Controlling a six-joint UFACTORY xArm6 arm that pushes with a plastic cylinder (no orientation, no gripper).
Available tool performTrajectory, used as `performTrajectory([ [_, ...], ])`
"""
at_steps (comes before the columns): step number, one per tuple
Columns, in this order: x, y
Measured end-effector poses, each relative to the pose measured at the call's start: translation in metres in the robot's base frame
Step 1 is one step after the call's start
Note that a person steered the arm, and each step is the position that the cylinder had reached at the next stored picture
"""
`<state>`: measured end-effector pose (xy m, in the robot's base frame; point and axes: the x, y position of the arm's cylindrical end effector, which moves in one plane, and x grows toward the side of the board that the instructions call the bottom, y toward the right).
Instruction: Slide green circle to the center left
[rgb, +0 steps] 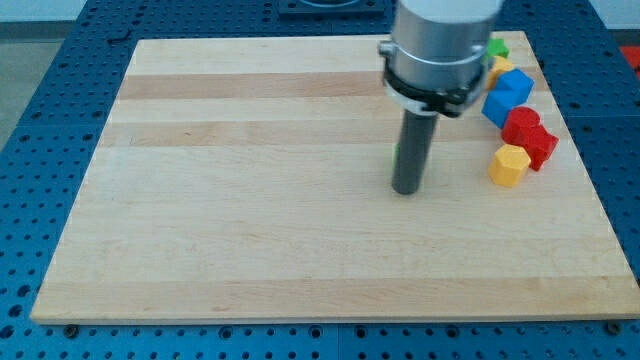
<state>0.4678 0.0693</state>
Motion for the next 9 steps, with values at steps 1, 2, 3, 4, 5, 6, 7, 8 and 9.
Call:
performTrajectory([
  [1,-0.008,-0.019],
  [2,-0.008,0.025],
  [3,0.005,0.053],
  [4,0.014,0.062],
  [5,-0.017,0.062],
  [6,-0.054,0.059],
  [7,-0.059,0.028],
  [8,-0.064,-0.024],
  [9,-0.072,-0.056],
])
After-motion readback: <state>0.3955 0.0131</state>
